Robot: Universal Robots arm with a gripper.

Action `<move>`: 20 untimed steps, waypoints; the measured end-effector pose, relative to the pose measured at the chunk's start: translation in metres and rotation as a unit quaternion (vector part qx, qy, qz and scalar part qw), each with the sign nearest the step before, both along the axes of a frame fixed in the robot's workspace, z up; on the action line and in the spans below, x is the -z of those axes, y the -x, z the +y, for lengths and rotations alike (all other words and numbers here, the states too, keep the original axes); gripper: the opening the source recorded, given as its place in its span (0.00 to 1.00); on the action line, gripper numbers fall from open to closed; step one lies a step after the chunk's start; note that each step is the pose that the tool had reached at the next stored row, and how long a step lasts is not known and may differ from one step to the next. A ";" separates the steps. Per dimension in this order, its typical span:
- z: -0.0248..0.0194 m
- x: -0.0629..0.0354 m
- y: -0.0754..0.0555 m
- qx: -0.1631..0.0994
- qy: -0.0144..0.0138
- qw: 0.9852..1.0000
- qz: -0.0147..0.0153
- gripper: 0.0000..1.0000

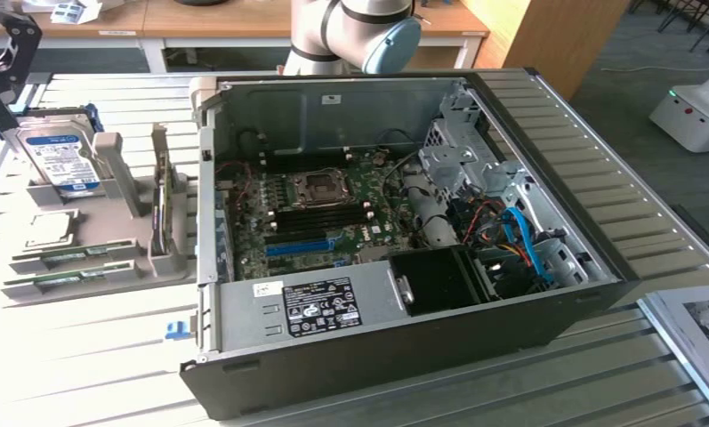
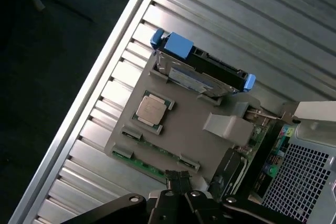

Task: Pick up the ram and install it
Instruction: 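Pick up the ram and move it above insertion slot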

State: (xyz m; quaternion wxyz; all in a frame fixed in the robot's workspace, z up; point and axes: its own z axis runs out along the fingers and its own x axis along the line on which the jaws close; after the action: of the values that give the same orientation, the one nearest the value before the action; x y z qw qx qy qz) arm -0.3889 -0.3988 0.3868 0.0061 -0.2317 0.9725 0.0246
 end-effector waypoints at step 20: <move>0.0000 0.0000 0.000 -0.100 0.000 0.995 0.000 0.10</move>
State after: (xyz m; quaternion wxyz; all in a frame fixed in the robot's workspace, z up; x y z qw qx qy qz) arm -0.3889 -0.3988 0.3868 0.0036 -0.3282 0.9443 0.0251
